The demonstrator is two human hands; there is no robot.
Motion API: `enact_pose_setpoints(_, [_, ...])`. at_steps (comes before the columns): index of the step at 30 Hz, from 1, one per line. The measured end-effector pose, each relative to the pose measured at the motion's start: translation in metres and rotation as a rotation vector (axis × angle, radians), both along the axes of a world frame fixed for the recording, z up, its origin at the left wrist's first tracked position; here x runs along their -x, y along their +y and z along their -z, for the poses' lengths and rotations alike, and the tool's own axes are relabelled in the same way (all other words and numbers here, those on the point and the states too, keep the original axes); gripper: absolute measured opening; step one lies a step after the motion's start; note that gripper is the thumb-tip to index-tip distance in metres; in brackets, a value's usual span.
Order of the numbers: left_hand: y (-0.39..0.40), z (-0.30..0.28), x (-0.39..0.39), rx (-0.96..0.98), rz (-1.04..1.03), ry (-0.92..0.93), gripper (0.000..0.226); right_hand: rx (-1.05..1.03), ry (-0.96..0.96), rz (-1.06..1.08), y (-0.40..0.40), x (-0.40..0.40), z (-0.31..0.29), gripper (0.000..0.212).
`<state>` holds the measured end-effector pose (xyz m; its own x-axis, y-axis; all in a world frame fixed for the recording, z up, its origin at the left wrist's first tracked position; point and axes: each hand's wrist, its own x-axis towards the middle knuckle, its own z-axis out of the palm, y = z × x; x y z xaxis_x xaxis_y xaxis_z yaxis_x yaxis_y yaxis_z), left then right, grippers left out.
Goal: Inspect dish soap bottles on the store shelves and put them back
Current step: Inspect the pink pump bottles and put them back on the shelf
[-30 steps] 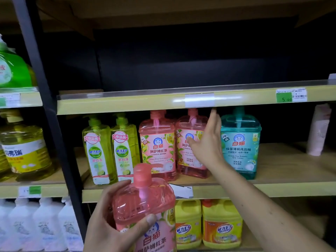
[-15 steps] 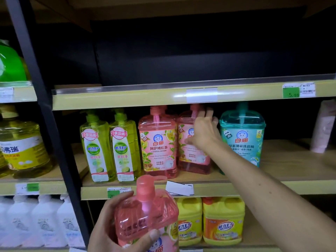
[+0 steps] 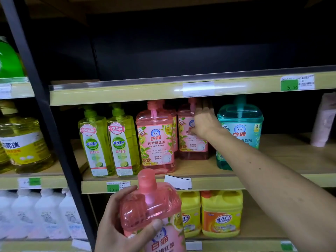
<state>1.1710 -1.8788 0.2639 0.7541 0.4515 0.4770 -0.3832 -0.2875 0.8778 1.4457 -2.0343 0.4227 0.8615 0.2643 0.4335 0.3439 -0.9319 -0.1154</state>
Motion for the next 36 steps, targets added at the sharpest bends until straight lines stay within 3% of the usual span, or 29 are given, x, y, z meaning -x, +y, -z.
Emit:
enact_pose_setpoints(2, [0.000, 0.001, -0.006, 0.017, 0.046, -0.028, 0.078, -0.100, -0.084, -0.079, -0.009, 0.018, 0.008, 0.069])
enact_pose_setpoints(4, [-0.002, -0.007, -0.013, 0.111, 0.073, -0.068, 0.075, -0.396, -0.108, -0.270, -0.025, 0.053, 0.025, 0.069])
enact_pose_setpoints(6, [-0.007, -0.021, -0.021, 0.200, 0.113, -0.066, 0.073, -0.768, 0.085, -0.495, -0.045, 0.098, 0.052, 0.065])
enact_pose_setpoints(9, [-0.014, -0.041, -0.042, 0.347, 0.182, -0.011, 0.077, -1.127, 0.589, -0.729, -0.072, 0.159, 0.102, 0.074])
enact_pose_setpoints(12, [-0.026, -0.063, -0.069, 0.393, 0.231, 0.039, 0.078, -1.173, 0.792, -0.787, -0.077, 0.181, 0.138, 0.067])
enact_pose_setpoints(17, [-0.056, -0.086, -0.101, 0.435, 0.370, 0.178, 0.077, -1.466, 0.778, -0.648, -0.080, 0.175, 0.143, 0.042])
enact_pose_setpoints(19, [-0.064, -0.081, -0.105, 0.408, 0.401, 0.201, 0.069, -1.513, 0.794, -0.613, -0.088, 0.174, 0.140, 0.046])
enact_pose_setpoints(24, [-0.075, -0.043, -0.081, 0.260, 0.477, 0.311, 0.080, -1.669, 0.916, -0.587, -0.104, 0.169, 0.147, 0.077])
enact_pose_setpoints(29, [-0.089, -0.016, -0.064, 0.365, 0.448, 0.349, 0.057, -1.642, 0.912, -0.588, -0.111, 0.169, 0.153, 0.078])
enact_pose_setpoints(36, [-0.096, -0.006, -0.056, 0.510, 0.416, 0.310, 0.050, -1.597, 0.920, -0.586, -0.115, 0.170, 0.161, 0.036])
